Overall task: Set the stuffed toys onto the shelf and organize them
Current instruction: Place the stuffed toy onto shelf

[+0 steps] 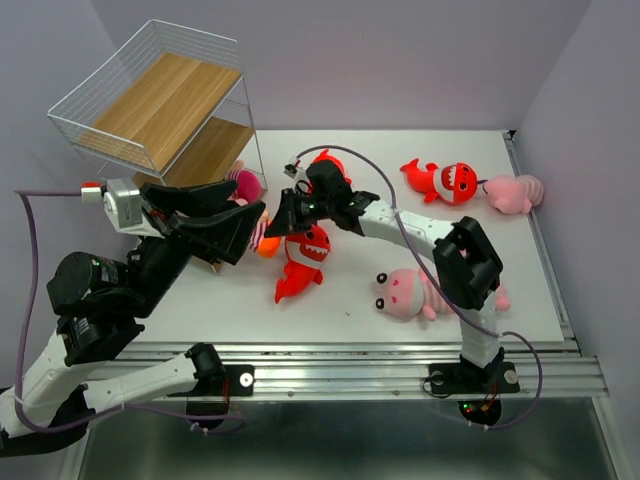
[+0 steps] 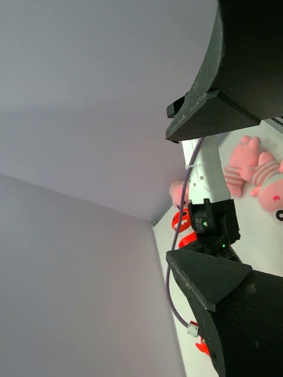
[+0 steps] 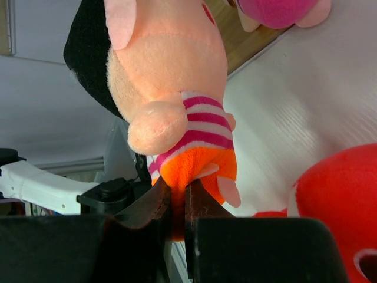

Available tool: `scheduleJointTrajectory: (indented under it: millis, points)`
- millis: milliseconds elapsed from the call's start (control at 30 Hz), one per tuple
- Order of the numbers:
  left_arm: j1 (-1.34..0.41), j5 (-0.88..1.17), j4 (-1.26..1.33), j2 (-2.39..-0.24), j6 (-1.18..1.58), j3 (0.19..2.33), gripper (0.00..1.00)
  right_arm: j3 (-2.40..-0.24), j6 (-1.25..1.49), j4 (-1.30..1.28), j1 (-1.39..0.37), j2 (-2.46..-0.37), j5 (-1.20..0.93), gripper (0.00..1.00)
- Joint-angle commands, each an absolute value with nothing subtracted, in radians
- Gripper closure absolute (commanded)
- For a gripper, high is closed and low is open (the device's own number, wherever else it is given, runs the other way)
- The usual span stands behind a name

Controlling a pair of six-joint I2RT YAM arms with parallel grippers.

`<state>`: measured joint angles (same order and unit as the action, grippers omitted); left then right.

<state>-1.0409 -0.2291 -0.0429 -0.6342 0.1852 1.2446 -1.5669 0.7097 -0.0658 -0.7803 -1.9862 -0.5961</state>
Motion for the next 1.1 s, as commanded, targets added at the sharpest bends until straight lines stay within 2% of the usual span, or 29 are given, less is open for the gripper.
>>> scheduleJointTrajectory:
  millis: [0,300,500,767,1067]
  points:
    - [-1.042,-0.232,-0.014,-0.634,0.201,1.223,0.15,-1.663,0.755,0.028,-0.824,-2.011,-0.604,0.99]
    - [-1.04,-0.226,-0.02,-0.627,0.218,1.193,0.15,-1.799,0.768,0.015,-0.856,-2.135,-0.586,0.99]
    - [-1.042,-0.219,-0.011,-0.627,0.218,1.181,0.15,-1.848,0.818,0.093,-0.876,-2.204,-0.563,0.99]
    - [-1.04,-0.219,-0.008,-0.617,0.23,1.151,0.15,-2.032,0.778,0.104,-0.903,-2.335,-0.523,0.99]
    - [-1.04,-0.225,-0.008,-0.595,0.244,1.124,0.15,-2.083,0.723,0.13,-0.904,-2.414,-0.506,0.96]
